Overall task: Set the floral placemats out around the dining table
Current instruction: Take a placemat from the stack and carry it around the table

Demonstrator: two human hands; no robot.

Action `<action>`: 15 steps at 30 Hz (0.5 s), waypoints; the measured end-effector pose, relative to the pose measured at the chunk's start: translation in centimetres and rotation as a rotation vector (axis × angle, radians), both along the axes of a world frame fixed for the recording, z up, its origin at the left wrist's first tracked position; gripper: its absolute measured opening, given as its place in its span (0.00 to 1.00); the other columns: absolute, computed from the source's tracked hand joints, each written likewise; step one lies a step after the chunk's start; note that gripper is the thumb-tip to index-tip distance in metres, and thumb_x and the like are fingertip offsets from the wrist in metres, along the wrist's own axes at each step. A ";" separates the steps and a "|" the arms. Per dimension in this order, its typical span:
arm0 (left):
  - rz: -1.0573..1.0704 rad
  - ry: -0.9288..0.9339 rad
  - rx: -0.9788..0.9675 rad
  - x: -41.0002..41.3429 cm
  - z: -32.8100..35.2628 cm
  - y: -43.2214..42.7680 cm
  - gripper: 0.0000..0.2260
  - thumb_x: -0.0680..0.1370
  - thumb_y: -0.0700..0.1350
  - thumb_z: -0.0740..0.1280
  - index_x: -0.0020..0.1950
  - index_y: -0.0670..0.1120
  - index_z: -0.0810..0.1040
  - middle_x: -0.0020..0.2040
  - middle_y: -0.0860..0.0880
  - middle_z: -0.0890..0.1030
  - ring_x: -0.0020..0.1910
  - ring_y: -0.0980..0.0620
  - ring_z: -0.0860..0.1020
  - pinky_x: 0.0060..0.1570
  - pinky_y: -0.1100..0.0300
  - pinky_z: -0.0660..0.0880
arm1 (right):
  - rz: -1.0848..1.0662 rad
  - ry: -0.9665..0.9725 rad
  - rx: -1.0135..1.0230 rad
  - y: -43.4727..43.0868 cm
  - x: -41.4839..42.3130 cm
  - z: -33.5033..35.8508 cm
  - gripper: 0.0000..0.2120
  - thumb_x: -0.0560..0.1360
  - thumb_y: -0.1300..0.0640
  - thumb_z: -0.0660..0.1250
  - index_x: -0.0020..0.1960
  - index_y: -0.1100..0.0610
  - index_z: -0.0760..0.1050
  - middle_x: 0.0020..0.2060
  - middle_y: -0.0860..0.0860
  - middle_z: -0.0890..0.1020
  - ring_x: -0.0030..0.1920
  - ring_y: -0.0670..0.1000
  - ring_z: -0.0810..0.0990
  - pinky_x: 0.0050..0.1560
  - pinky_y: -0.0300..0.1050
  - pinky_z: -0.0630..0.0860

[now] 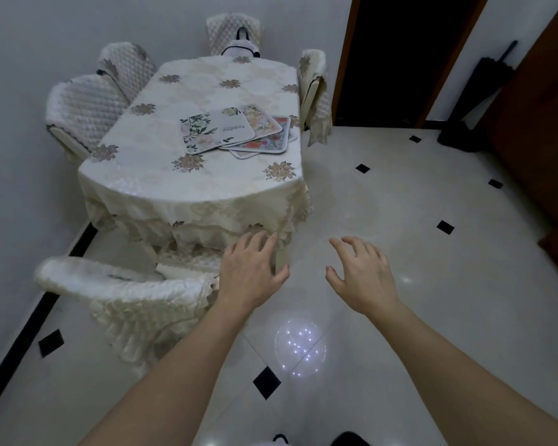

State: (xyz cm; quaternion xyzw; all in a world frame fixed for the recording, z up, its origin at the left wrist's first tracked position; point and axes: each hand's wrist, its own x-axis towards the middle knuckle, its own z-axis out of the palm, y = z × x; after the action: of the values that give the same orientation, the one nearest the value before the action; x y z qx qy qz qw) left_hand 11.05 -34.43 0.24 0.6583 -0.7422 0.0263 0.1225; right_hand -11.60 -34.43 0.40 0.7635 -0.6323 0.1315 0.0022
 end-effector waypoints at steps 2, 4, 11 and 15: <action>0.000 0.011 0.010 0.1 -0.4 -2.4 0.29 0.72 0.64 0.57 0.69 0.51 0.73 0.65 0.50 0.78 0.64 0.46 0.74 0.61 0.49 0.71 | 0.004 0.002 0.005 -2.5 0.3 -0.2 0.25 0.73 0.45 0.65 0.68 0.52 0.71 0.62 0.55 0.77 0.63 0.57 0.74 0.63 0.55 0.68; 0.002 0.014 0.026 0.2 -0.8 -4.7 0.29 0.73 0.64 0.57 0.69 0.51 0.73 0.65 0.50 0.78 0.64 0.46 0.74 0.62 0.49 0.71 | 0.013 0.002 0.018 -4.9 0.3 -0.7 0.25 0.73 0.45 0.64 0.67 0.52 0.71 0.61 0.54 0.77 0.62 0.57 0.74 0.63 0.55 0.68; 0.031 -0.015 0.018 -0.4 -2.1 -14.7 0.28 0.73 0.64 0.58 0.68 0.50 0.74 0.64 0.48 0.79 0.62 0.44 0.76 0.60 0.48 0.73 | 0.046 -0.042 0.043 -15.8 -0.6 -2.0 0.24 0.73 0.45 0.63 0.67 0.51 0.71 0.61 0.55 0.78 0.62 0.57 0.74 0.62 0.56 0.69; 0.074 -0.047 0.056 -1.3 -2.1 -22.0 0.30 0.73 0.64 0.56 0.70 0.51 0.72 0.67 0.48 0.77 0.64 0.45 0.74 0.63 0.48 0.71 | 0.069 -0.098 0.026 -24.0 -1.5 -1.7 0.24 0.72 0.45 0.62 0.66 0.51 0.72 0.58 0.53 0.79 0.59 0.56 0.76 0.58 0.55 0.71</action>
State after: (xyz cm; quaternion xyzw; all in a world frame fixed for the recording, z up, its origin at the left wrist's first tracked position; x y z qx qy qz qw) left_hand 9.78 -56.44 -1.87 0.6879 -0.7203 0.0255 0.0855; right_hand -13.07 -58.47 -1.35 0.7773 -0.6067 0.1605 -0.0430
